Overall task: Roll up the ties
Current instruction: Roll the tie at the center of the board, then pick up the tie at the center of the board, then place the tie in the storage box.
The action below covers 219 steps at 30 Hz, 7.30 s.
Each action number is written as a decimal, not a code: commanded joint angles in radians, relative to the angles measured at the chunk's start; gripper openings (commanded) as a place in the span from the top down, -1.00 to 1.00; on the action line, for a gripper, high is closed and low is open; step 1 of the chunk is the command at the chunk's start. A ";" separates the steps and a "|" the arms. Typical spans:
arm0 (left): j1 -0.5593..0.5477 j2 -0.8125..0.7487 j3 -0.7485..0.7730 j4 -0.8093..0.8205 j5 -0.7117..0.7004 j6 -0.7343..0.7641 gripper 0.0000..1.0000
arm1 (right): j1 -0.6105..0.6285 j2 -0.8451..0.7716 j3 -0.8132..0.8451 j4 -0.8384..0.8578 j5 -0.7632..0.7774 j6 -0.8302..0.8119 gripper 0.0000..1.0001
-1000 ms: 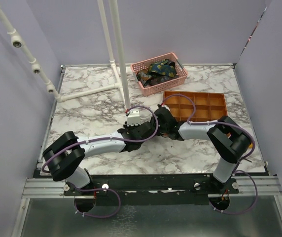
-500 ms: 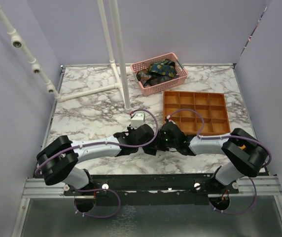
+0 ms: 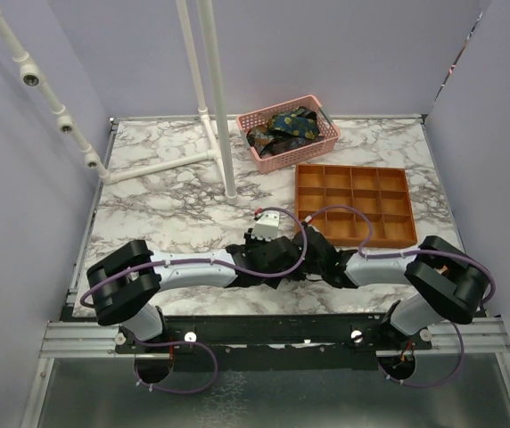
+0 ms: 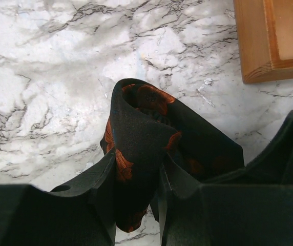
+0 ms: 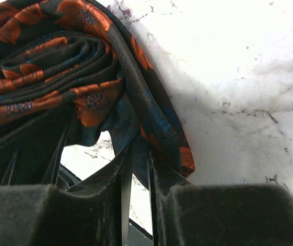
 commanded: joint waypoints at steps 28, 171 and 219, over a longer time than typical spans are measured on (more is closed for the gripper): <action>-0.128 0.181 0.136 -0.159 -0.266 0.093 1.00 | 0.025 -0.686 -0.150 -0.798 0.288 0.031 0.10; 0.402 0.042 0.288 0.560 1.150 -0.200 1.00 | -0.195 -0.942 0.225 -1.087 0.633 -0.202 -0.38; 0.257 0.668 0.880 -0.357 0.614 0.061 1.00 | -0.195 -1.006 0.220 -1.099 0.585 -0.193 -0.38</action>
